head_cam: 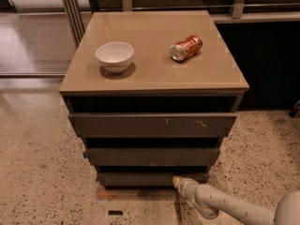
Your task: Close bottom drawer
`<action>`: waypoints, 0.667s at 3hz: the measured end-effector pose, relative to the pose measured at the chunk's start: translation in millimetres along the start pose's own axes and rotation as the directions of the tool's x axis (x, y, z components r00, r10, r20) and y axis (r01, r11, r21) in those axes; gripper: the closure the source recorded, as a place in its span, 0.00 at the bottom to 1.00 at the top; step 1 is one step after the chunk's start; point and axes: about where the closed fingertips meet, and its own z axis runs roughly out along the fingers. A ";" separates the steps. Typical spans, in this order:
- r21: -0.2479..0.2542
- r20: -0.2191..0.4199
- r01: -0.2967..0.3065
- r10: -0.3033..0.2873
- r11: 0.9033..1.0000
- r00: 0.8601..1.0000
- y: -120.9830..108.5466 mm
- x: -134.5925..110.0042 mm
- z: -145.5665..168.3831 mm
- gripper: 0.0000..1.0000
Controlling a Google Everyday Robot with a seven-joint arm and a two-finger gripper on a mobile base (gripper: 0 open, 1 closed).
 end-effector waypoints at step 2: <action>-0.044 -0.322 -0.069 0.052 0.997 0.945 -20.1 64.0 -62.6 1.00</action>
Offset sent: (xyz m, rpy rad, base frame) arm -0.1962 -0.0545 -0.0027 0.1962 0.5785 0.2722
